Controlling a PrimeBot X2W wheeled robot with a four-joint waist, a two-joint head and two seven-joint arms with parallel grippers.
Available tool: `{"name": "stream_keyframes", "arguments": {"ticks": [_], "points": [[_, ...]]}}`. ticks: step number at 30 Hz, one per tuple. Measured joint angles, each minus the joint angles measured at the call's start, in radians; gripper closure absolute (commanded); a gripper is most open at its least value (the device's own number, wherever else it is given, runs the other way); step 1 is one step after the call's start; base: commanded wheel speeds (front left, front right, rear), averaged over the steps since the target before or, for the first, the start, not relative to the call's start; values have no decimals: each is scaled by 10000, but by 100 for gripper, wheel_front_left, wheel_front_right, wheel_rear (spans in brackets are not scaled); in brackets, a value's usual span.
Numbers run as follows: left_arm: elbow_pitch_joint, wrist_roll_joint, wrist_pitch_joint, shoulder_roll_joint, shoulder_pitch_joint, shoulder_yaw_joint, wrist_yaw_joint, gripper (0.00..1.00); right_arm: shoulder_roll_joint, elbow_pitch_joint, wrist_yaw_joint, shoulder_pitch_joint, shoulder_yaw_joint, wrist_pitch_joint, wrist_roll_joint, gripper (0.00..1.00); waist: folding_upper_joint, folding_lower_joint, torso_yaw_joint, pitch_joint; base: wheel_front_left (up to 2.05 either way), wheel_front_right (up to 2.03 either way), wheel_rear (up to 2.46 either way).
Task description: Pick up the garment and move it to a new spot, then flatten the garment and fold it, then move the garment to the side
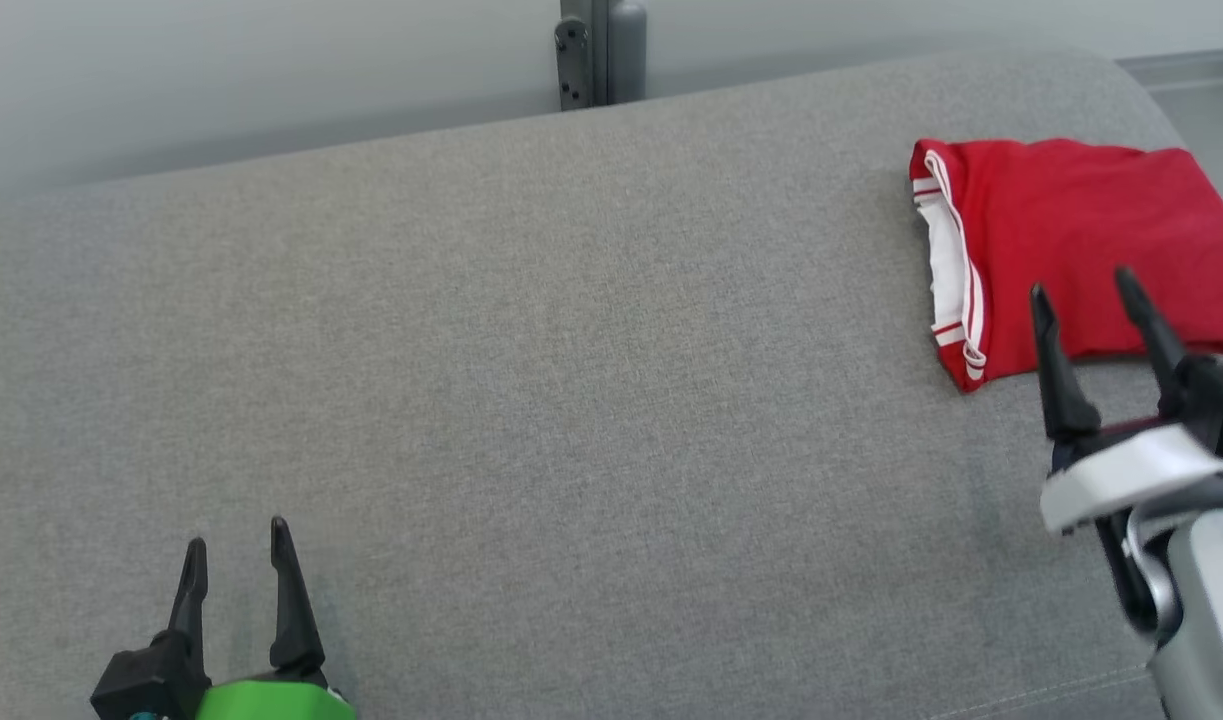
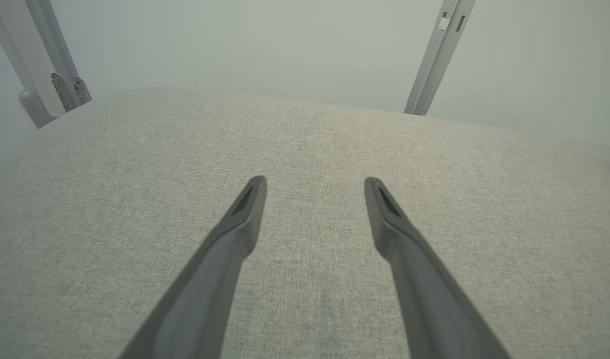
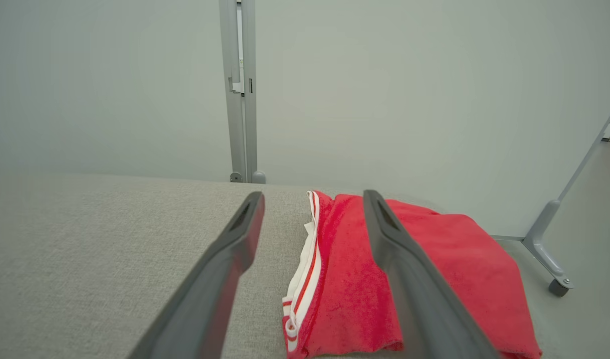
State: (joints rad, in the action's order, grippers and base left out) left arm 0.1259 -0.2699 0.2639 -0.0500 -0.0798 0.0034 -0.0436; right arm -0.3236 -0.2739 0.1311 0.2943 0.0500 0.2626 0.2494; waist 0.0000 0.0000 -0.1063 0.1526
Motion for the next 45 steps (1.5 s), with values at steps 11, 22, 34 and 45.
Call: {"name": "stream_keyframes", "arguments": {"ticks": [11, 22, 34, 45], "points": [[451, 48, 2, 2, -732, 290, 255, 0, 1889, 1392, -2, -2981, -757, 0, -876, 0, 0, 0, 738, -1318, 0, 0, 0], [1005, 215, 0, 2, -611, 581, 430, 0, 2075, 1212, -2, -3257, -771, 0, -1108, 0, 0, 0, 1038, -1537, 0, 0, 0], [1569, 56, -115, 58, -650, 512, 696, 100, 2288, 700, -2, -3419, -798, -117, -909, 100, 0, 0, 1264, -1535, 0, 0, 0], [1569, -1900, -635, 59, -439, 581, 805, 100, 2360, 639, -2, -3321, -918, -648, 1208, 100, 0, 0, 1246, -1532, 0, 0, 0]]}}
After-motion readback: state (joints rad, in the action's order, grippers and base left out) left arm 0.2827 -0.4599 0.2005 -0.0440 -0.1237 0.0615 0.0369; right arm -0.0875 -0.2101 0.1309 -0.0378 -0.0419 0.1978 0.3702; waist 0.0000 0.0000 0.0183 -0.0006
